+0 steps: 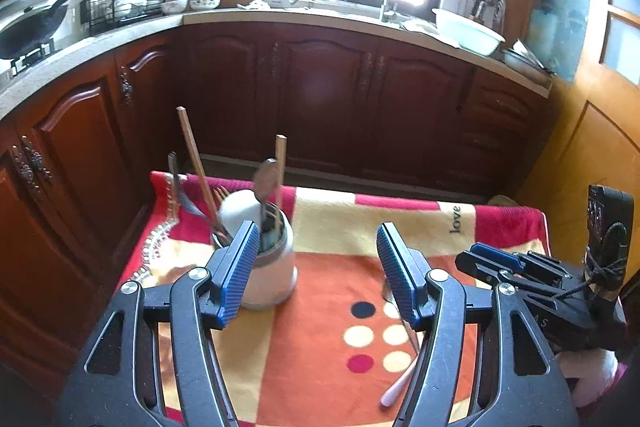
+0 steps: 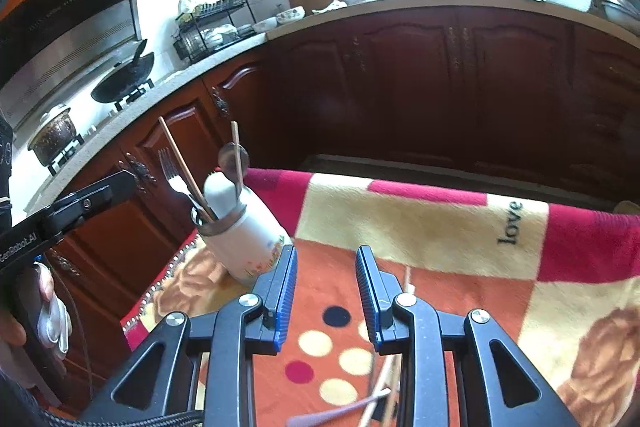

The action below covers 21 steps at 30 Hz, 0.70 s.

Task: Organize utensils
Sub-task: 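Move both tools back over the remaining spoons on the blanket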

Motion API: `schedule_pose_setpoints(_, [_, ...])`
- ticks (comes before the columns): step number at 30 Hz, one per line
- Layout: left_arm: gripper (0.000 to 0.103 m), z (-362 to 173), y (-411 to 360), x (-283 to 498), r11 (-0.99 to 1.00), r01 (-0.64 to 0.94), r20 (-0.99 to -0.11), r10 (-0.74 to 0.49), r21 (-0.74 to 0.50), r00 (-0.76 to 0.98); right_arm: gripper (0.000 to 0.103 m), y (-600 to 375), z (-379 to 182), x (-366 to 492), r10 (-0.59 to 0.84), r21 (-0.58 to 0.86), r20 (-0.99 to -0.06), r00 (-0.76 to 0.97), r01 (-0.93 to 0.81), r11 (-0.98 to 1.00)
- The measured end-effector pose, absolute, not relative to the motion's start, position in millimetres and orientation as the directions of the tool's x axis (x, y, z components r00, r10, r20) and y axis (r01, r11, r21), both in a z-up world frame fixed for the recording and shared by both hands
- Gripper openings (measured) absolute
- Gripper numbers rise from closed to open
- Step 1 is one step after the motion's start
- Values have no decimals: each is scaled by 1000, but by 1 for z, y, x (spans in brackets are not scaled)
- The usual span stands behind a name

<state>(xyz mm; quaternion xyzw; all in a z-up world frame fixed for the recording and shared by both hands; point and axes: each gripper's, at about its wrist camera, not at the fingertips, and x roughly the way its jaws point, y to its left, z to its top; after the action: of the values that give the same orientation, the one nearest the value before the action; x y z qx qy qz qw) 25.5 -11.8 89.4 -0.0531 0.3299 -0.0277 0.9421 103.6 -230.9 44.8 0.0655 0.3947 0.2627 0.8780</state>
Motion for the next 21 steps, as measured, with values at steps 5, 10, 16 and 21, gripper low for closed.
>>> schedule_pose_setpoints(5, [61, 80, -31, 24, 991, 48, -638, -116, -123, 761, 29, -249, 38, 93, 488, 311, -677, 550, -388, 868])
schedule_pose_setpoints(10, [61, 70, -45, 25, 989, 71, -660, -138, -126, 739, 29, -266, 30, 86, 462, 300, -697, 549, -363, 882])
schedule_pose_setpoints(16, [61, 54, -59, 28, 986, 94, -690, -162, -135, 705, 29, -288, 14, 81, 436, 298, -725, 533, -328, 896])
schedule_pose_setpoints(21, [61, 35, -65, 33, 981, 103, -726, -192, -165, 660, 30, -302, -4, 78, 419, 302, -752, 508, -299, 905])
